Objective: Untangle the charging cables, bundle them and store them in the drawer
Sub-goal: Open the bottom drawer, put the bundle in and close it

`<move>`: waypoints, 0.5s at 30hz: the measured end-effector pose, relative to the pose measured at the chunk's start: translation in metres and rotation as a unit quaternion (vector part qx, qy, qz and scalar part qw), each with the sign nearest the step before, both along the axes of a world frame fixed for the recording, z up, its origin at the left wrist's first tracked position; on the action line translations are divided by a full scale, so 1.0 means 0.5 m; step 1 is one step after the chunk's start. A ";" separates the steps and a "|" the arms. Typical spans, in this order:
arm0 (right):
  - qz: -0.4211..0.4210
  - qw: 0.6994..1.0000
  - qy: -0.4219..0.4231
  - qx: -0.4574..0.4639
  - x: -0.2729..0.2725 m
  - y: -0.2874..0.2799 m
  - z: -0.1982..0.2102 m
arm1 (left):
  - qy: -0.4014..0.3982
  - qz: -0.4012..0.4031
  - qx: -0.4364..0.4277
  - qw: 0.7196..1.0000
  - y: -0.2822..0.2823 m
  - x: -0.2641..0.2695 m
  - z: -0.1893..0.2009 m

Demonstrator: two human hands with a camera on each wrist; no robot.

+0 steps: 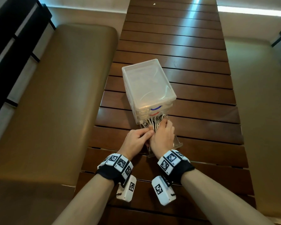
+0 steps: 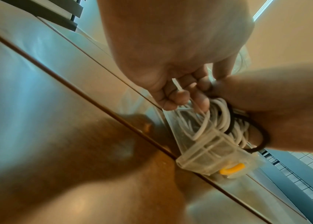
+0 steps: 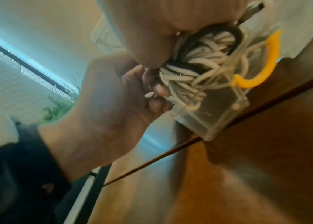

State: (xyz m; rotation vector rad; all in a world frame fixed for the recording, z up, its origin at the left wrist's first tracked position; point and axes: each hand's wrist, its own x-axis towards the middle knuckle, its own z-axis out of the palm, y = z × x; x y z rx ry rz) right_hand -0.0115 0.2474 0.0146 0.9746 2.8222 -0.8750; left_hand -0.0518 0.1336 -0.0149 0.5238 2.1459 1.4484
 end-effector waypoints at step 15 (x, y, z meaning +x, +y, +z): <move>0.025 0.997 -0.058 -0.052 -0.024 0.016 0.035 | -0.018 -0.024 -0.012 0.999 -0.010 -0.040 0.015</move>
